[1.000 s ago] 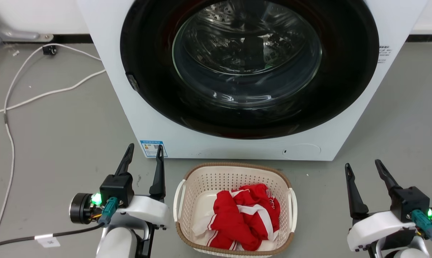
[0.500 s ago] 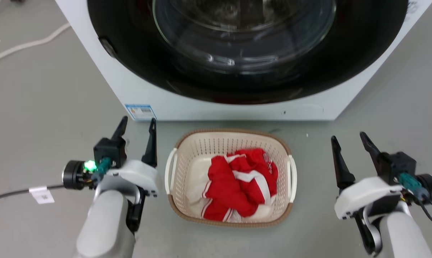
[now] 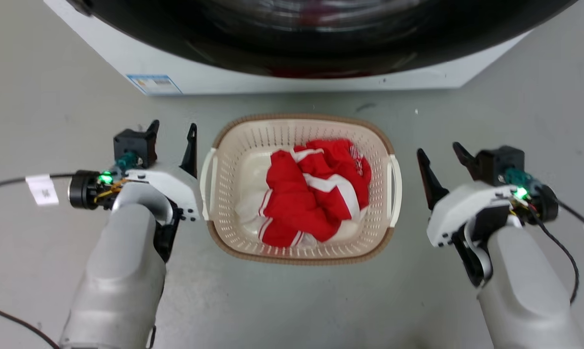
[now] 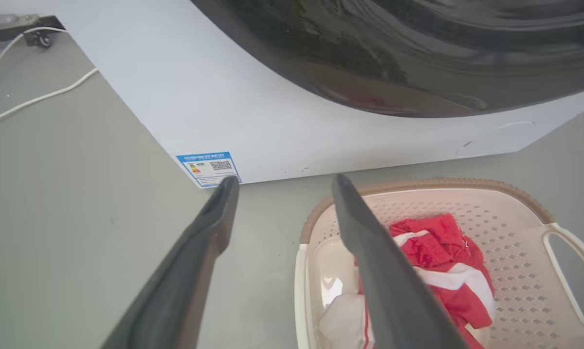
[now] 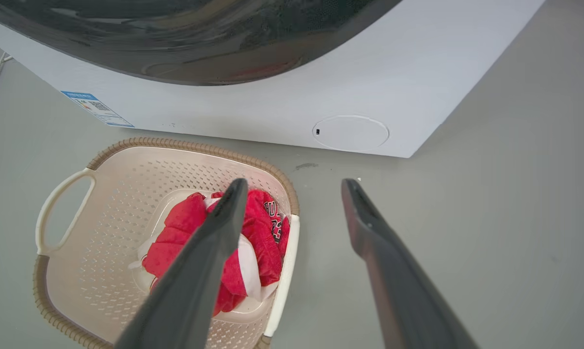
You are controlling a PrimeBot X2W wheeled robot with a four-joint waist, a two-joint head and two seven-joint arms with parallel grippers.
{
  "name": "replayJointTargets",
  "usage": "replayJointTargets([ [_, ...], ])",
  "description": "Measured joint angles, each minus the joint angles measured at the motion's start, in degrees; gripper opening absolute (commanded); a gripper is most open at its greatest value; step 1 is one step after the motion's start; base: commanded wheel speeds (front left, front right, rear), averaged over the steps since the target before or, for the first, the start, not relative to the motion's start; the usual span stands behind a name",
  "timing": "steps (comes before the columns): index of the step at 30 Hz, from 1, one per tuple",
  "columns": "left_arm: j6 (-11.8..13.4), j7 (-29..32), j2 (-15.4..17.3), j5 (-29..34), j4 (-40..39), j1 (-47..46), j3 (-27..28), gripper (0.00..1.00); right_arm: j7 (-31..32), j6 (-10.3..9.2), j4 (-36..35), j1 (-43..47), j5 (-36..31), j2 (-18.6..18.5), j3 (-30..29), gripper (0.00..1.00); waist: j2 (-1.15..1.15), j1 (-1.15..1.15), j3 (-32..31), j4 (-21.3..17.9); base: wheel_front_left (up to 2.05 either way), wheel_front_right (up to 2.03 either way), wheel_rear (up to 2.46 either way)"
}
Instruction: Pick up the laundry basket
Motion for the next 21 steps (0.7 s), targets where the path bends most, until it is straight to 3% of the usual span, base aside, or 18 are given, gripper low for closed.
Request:
replayJointTargets([
  [14,-2.7,10.4,2.8,-3.3,15.9,-12.2,-3.8,1.0,8.5,0.0,21.9,-14.8,10.9,0.0,7.9,1.0,0.0,0.0,9.3,-2.3,0.0,0.0,0.0],
  [21,-2.8,19.3,2.5,-10.6,17.7,-16.2,-10.0,1.0,12.1,0.0,28.5,-20.9,16.1,0.0,12.9,1.0,0.0,0.0,12.8,-2.9,0.0,0.0,0.0],
])
